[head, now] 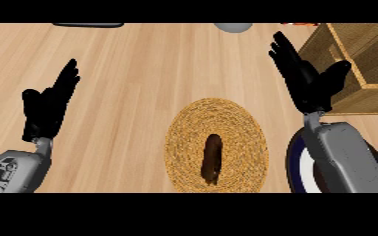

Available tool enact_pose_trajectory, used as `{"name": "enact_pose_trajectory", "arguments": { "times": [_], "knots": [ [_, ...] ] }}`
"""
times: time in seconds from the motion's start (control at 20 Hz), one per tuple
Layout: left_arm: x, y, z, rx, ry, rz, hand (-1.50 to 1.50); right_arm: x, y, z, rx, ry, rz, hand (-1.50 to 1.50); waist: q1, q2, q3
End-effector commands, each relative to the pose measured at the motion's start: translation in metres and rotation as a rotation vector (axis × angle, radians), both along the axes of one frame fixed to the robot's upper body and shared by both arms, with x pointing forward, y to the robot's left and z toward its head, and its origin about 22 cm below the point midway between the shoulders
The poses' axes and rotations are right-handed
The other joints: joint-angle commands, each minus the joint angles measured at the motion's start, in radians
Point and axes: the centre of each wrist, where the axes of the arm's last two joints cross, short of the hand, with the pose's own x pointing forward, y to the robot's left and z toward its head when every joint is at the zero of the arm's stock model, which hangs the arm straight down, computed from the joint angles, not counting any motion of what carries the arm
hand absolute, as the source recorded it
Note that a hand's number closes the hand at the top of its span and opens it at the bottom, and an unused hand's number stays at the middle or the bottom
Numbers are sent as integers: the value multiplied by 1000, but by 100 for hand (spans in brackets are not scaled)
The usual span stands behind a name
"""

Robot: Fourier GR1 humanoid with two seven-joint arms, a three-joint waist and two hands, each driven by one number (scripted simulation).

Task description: Pick the sweet potato from the placemat and place it in the basket

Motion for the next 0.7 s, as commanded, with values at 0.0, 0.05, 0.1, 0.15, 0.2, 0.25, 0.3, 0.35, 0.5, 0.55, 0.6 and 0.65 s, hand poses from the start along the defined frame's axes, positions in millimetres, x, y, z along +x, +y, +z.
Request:
{"name": "enact_pose_trajectory", "arguments": {
  "times": [0.0, 0.05, 0.1, 0.15, 0.2, 0.25, 0.3, 0.35, 0.5, 0.55, 0.6, 0.65],
  "knots": [
    [-2, 2, -5, 10, 13, 38, 0, 1, 13, -22, -8, -30, 67, 150, -32, 2, 8],
    [-12, 2, -6, 11, 29, 27, 0, -7, 6, -20, -18, -20, 86, 150, -33, 1, 8],
    [-6, 17, -17, 20, 32, 25, 0, -5, 14, -34, -17, -19, 147, 150, -32, 3, 7],
    [-4, -4, -20, 14, 55, 22, 0, -8, 7, -33, -5, -45, 169, 150, -35, 2, 8],
    [-1, -10, -9, 36, 61, 9, 0, -21, 22, -51, -16, -51, 209, 150, -36, 2, 8],
    [14, -15, -5, 48, 45, 22, 0, -25, 12, -71, -18, -76, 241, 150, -39, 5, 8],
    [-2, -17, -22, -4, 107, -26, 0, -19, 57, 1, -149, -433, 503, 150, -22, -6, 8],
    [2, -9, -12, -2, 111, -24, 0, -41, 84, -26, 38, -407, 512, 150, -28, -3, 11],
    [-12, -4, -29, -10, 134, -20, 0, -77, 128, -50, -92, -547, 441, -150, -34, -7, 6],
    [4, -8, -15, -4, 123, -6, 0, -87, 147, -55, -112, -571, 373, -150, -51, -5, 7],
    [6, -17, -10, -1, 127, -30, 0, -91, 158, -54, -154, -577, 317, -150, -45, -8, 7],
    [-1, -6, -19, -24, 132, -20, 0, -95, 157, -56, -213, -585, 248, -150, -51, -9, 5]
  ]
}}
